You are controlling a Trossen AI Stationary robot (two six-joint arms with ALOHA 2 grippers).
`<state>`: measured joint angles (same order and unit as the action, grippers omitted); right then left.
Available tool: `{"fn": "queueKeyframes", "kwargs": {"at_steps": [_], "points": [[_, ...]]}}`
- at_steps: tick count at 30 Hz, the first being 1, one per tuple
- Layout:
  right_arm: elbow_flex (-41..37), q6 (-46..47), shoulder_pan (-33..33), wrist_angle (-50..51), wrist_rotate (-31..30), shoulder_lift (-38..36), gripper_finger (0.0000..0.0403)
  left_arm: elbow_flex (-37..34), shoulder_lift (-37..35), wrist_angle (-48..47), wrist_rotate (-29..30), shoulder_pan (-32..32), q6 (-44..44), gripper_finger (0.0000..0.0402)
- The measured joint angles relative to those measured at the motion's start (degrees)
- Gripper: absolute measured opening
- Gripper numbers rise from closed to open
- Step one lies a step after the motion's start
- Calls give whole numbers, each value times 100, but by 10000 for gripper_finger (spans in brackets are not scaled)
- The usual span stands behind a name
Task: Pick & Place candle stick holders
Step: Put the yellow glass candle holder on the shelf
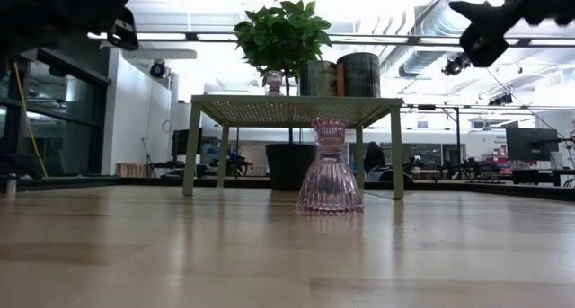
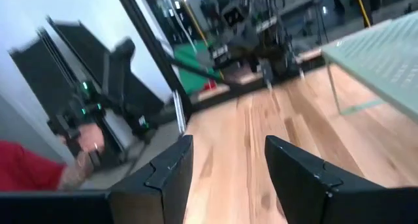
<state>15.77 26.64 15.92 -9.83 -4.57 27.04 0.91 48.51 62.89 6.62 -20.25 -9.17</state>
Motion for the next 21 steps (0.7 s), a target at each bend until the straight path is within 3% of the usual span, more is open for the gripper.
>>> {"fn": "queueKeyframes", "kwargs": {"at_steps": [6,13,17,21], "points": [[1399,47,599,1598,-656,1074,185,-7,0,-1,127,2,-114,0],[3340,1045,975,4808,-1294,2327,185,-11,0,-272,583,0,154,0],[4214,2001,1001,6496,-1064,2913,185,-13,0,-493,822,0,320,0],[4714,2542,1001,7559,-611,3342,185,-13,-2,-494,984,0,339,0]]}}
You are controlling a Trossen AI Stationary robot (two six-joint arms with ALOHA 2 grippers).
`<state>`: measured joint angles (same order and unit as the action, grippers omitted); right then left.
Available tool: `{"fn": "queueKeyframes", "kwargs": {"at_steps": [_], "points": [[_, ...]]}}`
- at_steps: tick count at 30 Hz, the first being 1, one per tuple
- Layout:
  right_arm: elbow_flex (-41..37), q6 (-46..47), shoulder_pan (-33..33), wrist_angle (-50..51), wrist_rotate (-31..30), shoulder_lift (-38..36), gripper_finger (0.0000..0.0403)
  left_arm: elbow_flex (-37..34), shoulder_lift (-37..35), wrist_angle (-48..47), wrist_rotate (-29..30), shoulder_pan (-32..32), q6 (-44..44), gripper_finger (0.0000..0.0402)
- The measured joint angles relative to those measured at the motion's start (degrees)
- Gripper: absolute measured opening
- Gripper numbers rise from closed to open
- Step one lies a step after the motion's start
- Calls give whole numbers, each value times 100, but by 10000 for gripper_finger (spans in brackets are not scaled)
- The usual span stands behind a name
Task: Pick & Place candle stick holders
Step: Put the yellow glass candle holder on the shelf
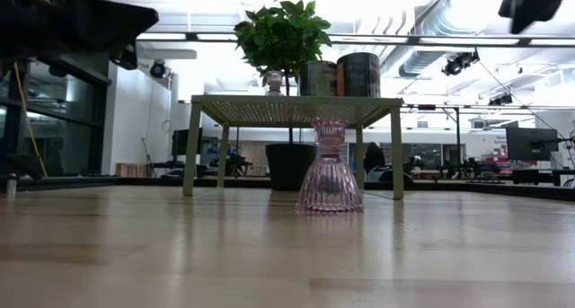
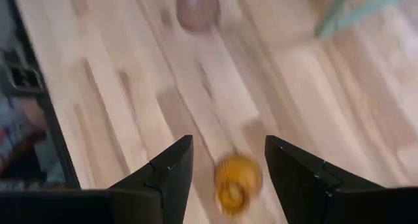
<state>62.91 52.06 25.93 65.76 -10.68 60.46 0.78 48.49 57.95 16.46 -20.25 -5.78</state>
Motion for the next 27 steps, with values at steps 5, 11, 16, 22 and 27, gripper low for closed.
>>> {"fn": "queueKeyframes", "kwargs": {"at_steps": [5,11,16,22,27], "points": [[67,329,0,386,755,324,185,-2,0,-21,40,0,2,0],[67,274,0,545,1585,704,185,-4,0,-76,169,0,4,0],[67,-428,0,541,1855,992,185,-4,0,-96,281,0,4,0],[67,-888,2,539,1860,1287,185,-4,0,-102,281,0,7,0],[67,-904,125,536,1761,1489,185,-7,0,-114,278,0,7,0]]}}
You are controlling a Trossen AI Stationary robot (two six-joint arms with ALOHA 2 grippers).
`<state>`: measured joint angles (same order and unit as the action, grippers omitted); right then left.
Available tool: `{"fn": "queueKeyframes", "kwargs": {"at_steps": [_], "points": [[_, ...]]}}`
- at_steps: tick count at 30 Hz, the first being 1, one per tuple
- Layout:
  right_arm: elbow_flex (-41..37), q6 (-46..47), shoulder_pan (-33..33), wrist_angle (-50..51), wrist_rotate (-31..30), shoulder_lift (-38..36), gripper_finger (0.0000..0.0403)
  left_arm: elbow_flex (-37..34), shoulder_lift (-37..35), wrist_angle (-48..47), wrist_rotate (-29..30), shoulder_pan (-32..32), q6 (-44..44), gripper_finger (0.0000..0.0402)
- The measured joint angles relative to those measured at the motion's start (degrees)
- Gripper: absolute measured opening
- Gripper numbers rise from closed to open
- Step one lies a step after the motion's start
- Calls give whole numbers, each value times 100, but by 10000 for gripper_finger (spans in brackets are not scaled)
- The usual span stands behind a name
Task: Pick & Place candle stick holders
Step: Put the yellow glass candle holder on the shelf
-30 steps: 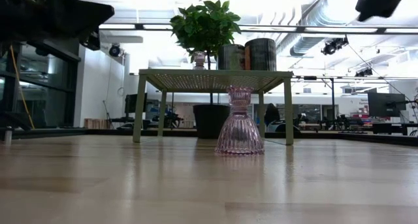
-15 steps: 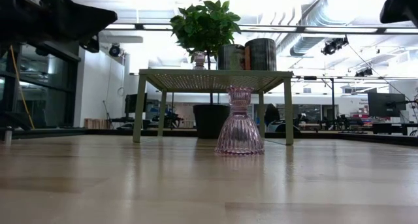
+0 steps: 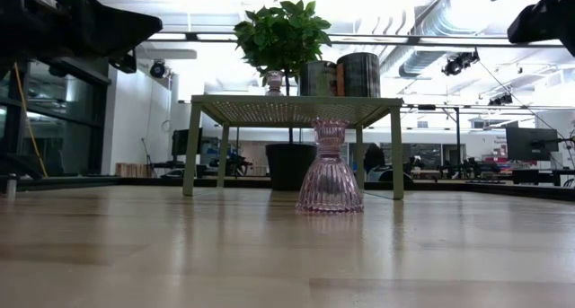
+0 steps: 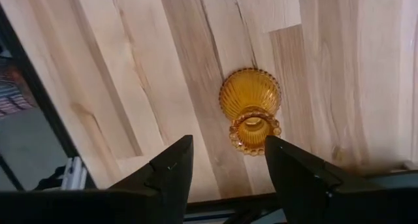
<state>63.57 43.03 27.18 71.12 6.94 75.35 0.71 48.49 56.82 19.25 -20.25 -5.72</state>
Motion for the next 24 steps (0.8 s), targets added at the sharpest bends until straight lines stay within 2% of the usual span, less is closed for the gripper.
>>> {"fn": "queueKeyframes", "kwargs": {"at_steps": [8,12,17,24], "points": [[0,16,302,1,-37,239,185,0,0,0,-2,0,0,0],[0,422,537,107,-131,267,185,0,0,-2,-4,0,0,0],[0,1461,1129,294,-958,210,185,0,0,-1,-7,0,0,0],[-27,3435,2480,296,-2528,206,185,0,0,0,-20,0,0,0]]}}
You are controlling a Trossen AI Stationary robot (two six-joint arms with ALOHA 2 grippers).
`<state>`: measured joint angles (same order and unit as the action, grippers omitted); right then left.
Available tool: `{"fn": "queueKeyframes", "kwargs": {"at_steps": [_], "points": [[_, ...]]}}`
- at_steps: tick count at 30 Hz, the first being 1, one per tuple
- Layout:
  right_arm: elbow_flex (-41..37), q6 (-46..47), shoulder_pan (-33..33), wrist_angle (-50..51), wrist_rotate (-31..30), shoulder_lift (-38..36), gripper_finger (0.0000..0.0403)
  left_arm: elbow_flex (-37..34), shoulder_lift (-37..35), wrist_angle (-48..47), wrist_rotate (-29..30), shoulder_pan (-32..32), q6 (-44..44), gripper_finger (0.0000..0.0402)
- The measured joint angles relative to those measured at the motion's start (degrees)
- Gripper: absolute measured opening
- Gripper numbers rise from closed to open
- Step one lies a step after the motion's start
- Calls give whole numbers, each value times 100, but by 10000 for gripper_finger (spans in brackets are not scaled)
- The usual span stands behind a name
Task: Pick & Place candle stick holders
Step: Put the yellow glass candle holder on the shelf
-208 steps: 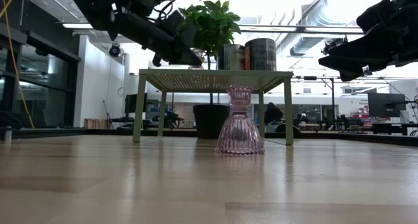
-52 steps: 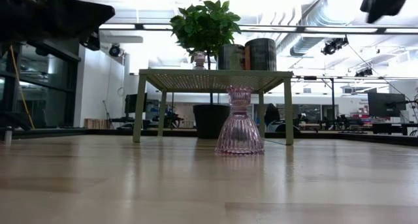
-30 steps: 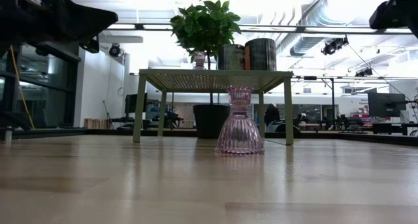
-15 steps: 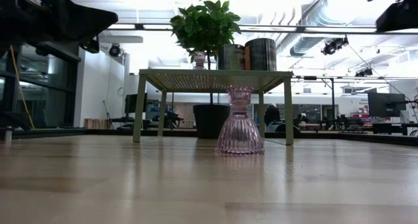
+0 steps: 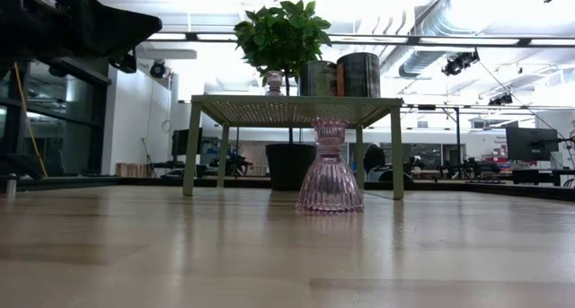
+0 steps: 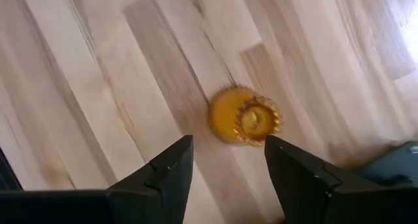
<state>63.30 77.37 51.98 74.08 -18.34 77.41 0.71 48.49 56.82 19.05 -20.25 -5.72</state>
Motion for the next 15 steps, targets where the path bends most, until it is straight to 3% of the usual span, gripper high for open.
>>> {"fn": "queueKeyframes", "kwargs": {"at_steps": [3,9,15], "points": [[-233,1099,381,-196,-264,0,185,0,0,0,0,0,-15,0],[-1170,2563,786,-1280,42,0,185,0,0,0,2,0,-24,0],[-1850,3222,1173,-2076,-742,42,185,-2,0,0,4,0,-7,0]]}}
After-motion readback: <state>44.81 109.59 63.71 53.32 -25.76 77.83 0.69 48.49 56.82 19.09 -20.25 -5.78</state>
